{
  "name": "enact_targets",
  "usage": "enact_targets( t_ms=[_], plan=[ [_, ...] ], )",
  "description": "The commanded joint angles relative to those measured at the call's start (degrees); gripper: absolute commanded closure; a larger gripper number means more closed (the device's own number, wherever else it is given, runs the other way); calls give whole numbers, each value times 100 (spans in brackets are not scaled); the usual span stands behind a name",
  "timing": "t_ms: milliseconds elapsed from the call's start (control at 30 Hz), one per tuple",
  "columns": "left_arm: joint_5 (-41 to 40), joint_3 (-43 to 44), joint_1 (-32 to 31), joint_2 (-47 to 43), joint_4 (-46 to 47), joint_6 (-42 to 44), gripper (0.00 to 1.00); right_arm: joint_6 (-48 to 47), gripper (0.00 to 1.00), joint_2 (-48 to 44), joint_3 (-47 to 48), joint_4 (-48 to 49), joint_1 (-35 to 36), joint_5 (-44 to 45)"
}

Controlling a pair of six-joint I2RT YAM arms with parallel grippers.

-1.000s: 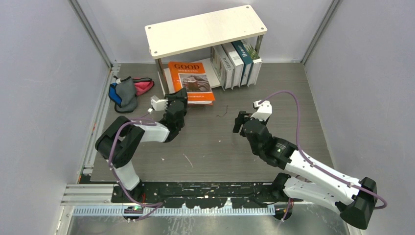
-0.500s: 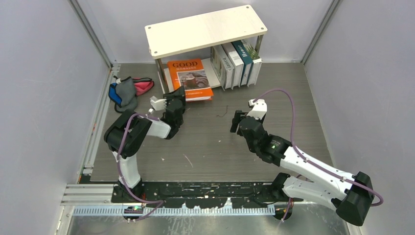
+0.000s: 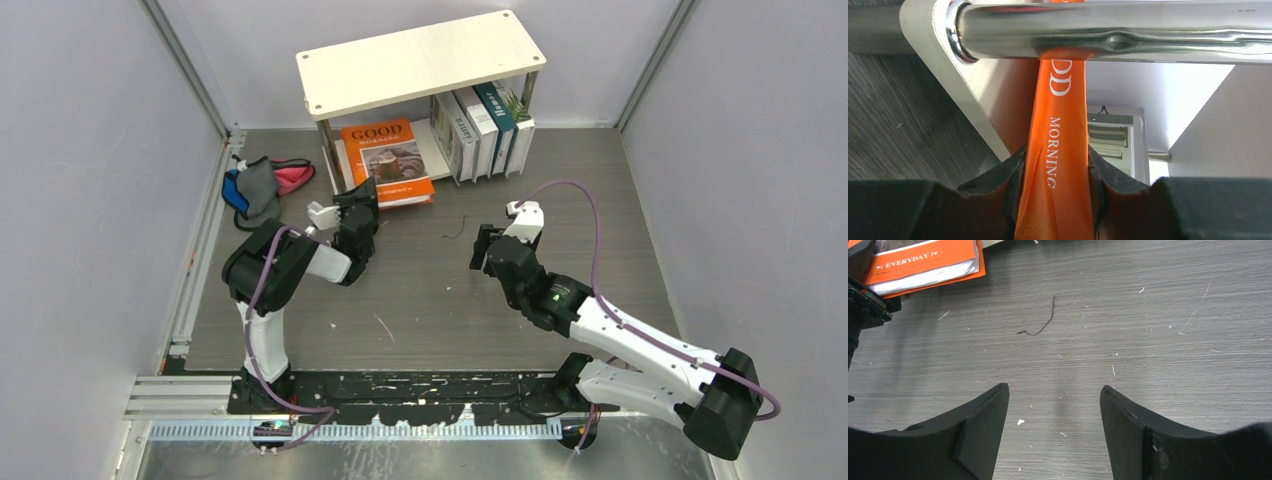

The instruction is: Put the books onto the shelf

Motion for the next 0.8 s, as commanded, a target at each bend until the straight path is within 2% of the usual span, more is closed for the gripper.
enact_targets(
  t_ms=[0, 167, 200, 267, 433, 767],
  plan=[
    [-151, 133, 40, 88, 591, -89, 60, -68, 28, -68, 253, 91, -33, 15],
    [-136, 137, 42, 104, 647, -31, 49, -86, 28, -87, 265, 45, -47, 7],
    [-122, 129, 36, 94, 654, -16, 37, -84, 28, -87, 264, 47, -43, 0],
    [-94, 117, 37, 84, 671, 18, 21, -84, 28, -83, 284, 41, -47, -10],
    [-57, 43, 36, 27, 678, 72, 10, -93, 28, -78, 321, 41, -41, -35],
    [36, -259, 30, -184, 682, 191, 8, -135, 28, -140, 334, 46, -42, -89]
  ],
)
